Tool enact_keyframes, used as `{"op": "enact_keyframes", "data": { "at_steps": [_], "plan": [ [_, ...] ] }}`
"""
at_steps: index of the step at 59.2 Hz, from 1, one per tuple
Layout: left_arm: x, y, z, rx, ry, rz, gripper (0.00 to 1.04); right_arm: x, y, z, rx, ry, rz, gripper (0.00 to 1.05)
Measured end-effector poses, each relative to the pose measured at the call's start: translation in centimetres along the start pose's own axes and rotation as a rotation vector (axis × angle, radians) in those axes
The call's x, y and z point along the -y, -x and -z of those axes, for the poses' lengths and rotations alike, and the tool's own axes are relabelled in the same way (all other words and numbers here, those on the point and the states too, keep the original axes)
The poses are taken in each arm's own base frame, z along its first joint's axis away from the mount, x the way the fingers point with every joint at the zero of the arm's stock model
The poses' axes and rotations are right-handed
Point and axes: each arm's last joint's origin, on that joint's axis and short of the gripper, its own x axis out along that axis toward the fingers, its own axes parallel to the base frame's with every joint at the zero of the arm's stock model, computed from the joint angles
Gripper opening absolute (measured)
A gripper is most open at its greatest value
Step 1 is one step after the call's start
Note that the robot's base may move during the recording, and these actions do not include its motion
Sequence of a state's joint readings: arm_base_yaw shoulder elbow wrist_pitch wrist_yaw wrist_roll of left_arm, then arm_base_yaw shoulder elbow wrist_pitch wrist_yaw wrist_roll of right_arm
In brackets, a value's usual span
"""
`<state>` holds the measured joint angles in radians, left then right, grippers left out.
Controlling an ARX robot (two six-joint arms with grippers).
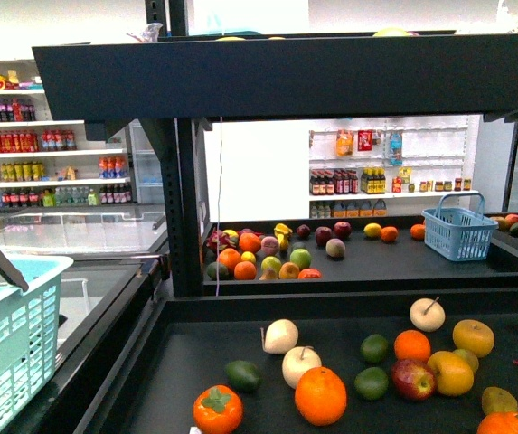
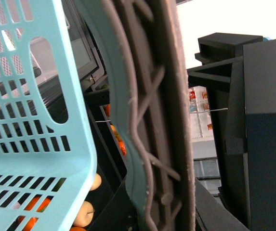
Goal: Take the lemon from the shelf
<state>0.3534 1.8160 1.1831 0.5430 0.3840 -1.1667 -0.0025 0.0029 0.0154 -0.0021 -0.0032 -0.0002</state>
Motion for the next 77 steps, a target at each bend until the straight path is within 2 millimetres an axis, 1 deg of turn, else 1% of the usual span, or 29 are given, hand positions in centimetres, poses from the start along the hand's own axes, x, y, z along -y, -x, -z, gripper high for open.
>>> {"op": "enact_keyframes", "data": {
  "at_steps": [10,17,22,28,31,44,50,53,56,65,77],
  "plan": [
    [1.2,2.0,1.4,-0.135,-0.138,0.075,0.09,0.0,0.0,0.0,0.000,0.000,0.000,0.97],
    [2.4,3.2,3.2,-0.268,-0.205,0.158,0.09,0.0,0.0,0.0,0.000,0.000,0.000,0.97],
    [3.9,4.1,5.0,-0.379,-0.281,0.254,0.09,0.0,0.0,0.0,0.000,0.000,0.000,0.97],
    [5.5,4.5,6.4,-0.436,-0.330,0.330,0.09,0.0,0.0,0.0,0.000,0.000,0.000,0.97],
    [6.1,4.5,7.3,-0.462,-0.351,0.355,0.09,0.0,0.0,0.0,0.000,0.000,0.000,0.97],
    [8.1,4.2,12.5,-0.601,-0.384,0.444,0.08,0.0,0.0,0.0,0.000,0.000,0.000,0.97],
    [8.7,4.1,14.4,-0.645,-0.416,0.481,0.08,0.0,0.0,0.0,0.000,0.000,0.000,0.97],
    [8.9,3.8,15.7,-0.685,-0.431,0.507,0.08,0.0,0.0,0.0,0.000,0.000,0.000,0.97],
    [9.1,3.2,17.5,-0.744,-0.440,0.536,0.08,0.0,0.0,0.0,0.000,0.000,0.000,0.97],
    [9.7,2.1,19.9,-0.812,-0.438,0.571,0.08,0.0,0.0,0.0,0.000,0.000,0.000,0.97],
    [10.2,1.3,22.0,-0.846,-0.454,0.615,0.08,0.0,0.0,0.0,0.000,0.000,0.000,0.97]
  ]
}}
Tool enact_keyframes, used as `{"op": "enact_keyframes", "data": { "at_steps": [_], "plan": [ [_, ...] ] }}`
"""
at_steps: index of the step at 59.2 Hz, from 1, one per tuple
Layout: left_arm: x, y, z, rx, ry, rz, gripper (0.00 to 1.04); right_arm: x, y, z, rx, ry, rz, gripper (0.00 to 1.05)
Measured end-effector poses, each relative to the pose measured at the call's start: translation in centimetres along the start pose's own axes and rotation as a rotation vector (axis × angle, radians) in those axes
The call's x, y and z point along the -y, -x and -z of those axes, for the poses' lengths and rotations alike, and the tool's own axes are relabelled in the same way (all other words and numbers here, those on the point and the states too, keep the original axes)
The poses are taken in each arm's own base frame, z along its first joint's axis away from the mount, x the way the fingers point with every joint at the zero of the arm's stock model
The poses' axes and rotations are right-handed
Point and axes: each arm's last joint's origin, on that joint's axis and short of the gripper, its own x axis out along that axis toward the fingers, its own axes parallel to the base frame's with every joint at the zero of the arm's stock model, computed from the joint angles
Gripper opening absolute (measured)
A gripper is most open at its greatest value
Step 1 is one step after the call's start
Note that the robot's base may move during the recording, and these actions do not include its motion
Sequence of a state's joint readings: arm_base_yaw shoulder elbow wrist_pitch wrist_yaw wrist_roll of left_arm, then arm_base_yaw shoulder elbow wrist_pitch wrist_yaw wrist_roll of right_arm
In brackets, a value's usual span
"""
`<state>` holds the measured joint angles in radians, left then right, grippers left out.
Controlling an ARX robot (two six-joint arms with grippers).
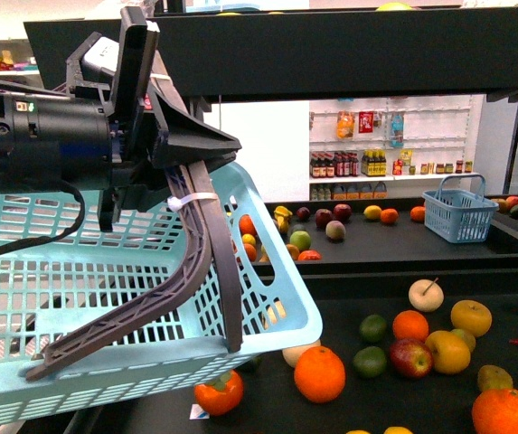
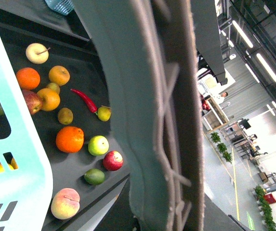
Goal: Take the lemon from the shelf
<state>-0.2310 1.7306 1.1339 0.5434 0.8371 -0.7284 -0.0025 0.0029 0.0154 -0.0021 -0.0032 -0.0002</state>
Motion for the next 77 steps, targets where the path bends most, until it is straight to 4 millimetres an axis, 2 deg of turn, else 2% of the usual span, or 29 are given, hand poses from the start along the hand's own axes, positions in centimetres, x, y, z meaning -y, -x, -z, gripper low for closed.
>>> {"op": "enact_keyframes", "data": {
  "at_steps": [18,27,35,40,49,58,61,68,77],
  "plan": [
    [0.2,-2.8,2.0,-0.054,0.015,0.053,0.08,0.0,0.0,0.0,0.000,0.000,0.000,0.97],
    [-0.3,-3.3,2.2,-0.049,0.022,-0.009,0.08,0.0,0.0,0.1,-0.008,0.000,0.008,0.97],
    [-0.4,-3.2,2.1,-0.036,0.007,-0.024,0.08,-0.1,-0.8,1.0,-0.284,0.016,0.101,0.97],
    [-0.4,-3.2,2.0,-0.035,-0.002,-0.022,0.08,0.0,-1.9,1.6,-0.351,-0.002,0.104,0.97],
    [-0.4,-3.2,2.0,-0.040,-0.002,-0.016,0.08,-0.1,-5.6,1.7,-0.395,-0.039,0.091,0.97],
    [-0.3,-3.3,2.1,-0.046,-0.002,-0.009,0.08,-0.4,-12.0,2.6,-0.463,-0.063,0.067,0.97],
    [-0.3,-3.3,2.1,-0.046,-0.002,-0.009,0.08,-0.3,-14.4,4.0,-0.547,-0.073,0.058,0.97],
    [-0.4,-3.2,2.0,-0.038,-0.004,-0.019,0.08,0.1,-18.4,8.0,-0.715,-0.105,0.067,0.97],
    [-0.4,-3.2,2.0,-0.038,-0.004,-0.019,0.08,0.8,-23.0,10.7,-0.744,-0.160,0.100,0.97]
  ]
}}
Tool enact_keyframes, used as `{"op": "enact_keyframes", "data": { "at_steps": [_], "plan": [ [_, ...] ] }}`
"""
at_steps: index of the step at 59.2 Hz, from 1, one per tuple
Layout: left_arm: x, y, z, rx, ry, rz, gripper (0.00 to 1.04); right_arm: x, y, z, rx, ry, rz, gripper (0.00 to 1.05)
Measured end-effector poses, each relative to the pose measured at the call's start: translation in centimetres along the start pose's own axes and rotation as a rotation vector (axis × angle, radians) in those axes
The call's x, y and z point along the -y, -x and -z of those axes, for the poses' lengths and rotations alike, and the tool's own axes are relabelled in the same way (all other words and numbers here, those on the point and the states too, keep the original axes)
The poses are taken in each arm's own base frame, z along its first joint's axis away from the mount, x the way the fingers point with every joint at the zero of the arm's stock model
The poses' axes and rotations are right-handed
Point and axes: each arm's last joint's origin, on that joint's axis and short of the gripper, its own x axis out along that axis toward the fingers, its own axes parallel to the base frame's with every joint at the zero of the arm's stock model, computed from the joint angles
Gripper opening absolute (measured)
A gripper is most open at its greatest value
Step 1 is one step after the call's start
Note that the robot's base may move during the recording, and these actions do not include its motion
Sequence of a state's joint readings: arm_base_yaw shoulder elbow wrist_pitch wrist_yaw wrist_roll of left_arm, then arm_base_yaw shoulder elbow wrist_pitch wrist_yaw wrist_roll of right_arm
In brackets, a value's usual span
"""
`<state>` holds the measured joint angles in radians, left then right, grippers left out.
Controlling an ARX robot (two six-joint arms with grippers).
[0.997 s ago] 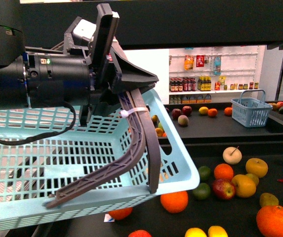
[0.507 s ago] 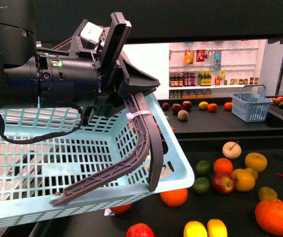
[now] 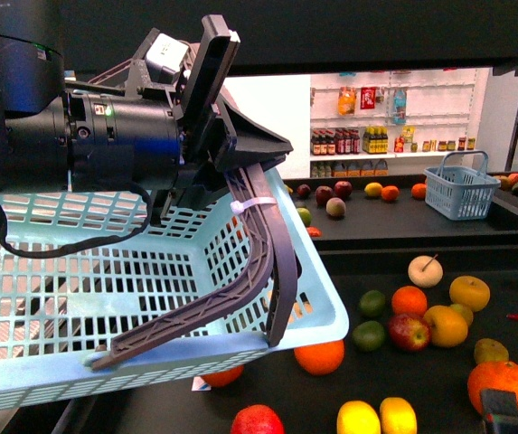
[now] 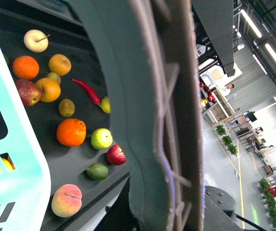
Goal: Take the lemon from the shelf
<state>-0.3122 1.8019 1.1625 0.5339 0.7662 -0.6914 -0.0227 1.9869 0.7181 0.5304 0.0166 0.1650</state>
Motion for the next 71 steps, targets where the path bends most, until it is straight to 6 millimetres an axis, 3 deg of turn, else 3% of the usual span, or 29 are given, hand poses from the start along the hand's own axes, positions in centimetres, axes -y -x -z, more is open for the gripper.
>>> {"op": "enact_keyframes", "data": {
  "at_steps": [4,11,29,50,71],
  "plan": [
    [0.0,0.0,0.0,0.000,0.000,0.001,0.08,-0.1,-3.0,-0.7,0.012,-0.010,0.000,0.97],
    [0.0,0.0,0.0,-0.002,0.000,0.002,0.08,-0.4,-6.6,-0.6,-0.004,-0.018,-0.001,0.97],
    [0.0,0.0,0.0,0.000,0.000,0.001,0.08,-2.2,-13.7,-0.8,0.000,-0.016,-0.030,0.97],
    [0.0,0.0,0.0,-0.003,0.000,0.003,0.08,-3.5,-19.0,-0.8,-0.006,-0.014,-0.048,0.97],
    [0.0,0.0,0.0,-0.001,0.000,0.001,0.08,-4.9,-22.1,-1.3,-0.014,-0.001,-0.054,0.97]
  ]
}}
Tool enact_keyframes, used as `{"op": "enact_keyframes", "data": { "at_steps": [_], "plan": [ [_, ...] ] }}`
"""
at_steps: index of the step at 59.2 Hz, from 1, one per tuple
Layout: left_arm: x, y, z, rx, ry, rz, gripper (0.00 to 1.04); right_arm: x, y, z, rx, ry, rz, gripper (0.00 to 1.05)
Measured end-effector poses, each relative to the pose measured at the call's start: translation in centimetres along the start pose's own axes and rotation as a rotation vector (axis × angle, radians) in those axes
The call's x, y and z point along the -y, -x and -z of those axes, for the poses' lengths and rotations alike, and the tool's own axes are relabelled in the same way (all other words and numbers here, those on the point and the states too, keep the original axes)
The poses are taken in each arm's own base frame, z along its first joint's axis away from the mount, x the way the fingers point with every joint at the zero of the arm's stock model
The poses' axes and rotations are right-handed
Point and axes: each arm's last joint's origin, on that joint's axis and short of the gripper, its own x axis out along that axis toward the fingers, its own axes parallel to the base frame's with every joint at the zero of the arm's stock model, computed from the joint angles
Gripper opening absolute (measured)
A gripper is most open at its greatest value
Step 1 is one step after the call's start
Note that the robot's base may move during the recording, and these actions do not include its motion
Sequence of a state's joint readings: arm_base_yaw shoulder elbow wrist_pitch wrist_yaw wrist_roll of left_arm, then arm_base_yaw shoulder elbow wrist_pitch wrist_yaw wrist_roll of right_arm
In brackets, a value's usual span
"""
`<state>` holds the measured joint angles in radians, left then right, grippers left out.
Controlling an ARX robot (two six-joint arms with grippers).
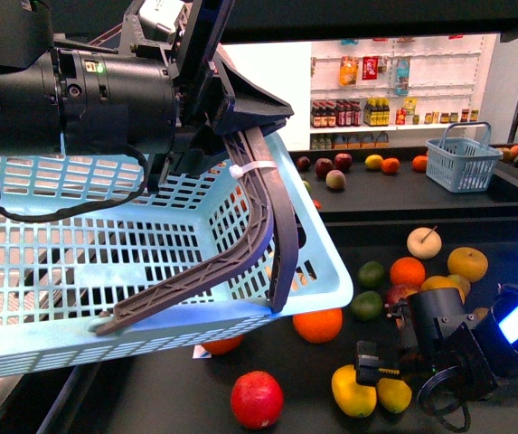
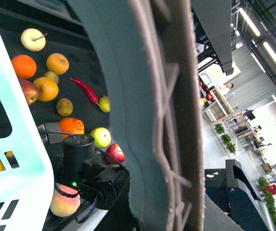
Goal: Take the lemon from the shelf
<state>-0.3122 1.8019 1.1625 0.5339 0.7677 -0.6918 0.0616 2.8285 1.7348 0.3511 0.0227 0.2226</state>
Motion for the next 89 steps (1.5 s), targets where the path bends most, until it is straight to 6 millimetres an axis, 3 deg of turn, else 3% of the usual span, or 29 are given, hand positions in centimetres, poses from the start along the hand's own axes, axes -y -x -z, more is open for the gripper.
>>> {"op": "enact_keyframes", "data": {
  "at_steps": [35,47,55,75,89],
  "plan": [
    [0.0,0.0,0.0,-0.001,0.000,0.001,0.08,0.5,-1.8,-0.4,-0.043,-0.004,0.049,0.97],
    [0.0,0.0,0.0,0.000,0.000,0.000,0.08,1.4,-2.5,1.7,-0.138,0.014,0.064,0.97],
    [0.0,0.0,0.0,-0.002,0.000,0.002,0.08,1.1,-2.4,1.6,-0.148,0.021,0.048,0.97],
    [0.0,0.0,0.0,0.000,0.000,-0.001,0.08,1.2,-2.4,1.7,-0.139,0.020,0.047,0.54],
    [0.0,0.0,0.0,0.000,0.000,0.000,0.08,1.0,-1.7,1.8,-0.123,0.019,0.045,0.48]
  ]
}}
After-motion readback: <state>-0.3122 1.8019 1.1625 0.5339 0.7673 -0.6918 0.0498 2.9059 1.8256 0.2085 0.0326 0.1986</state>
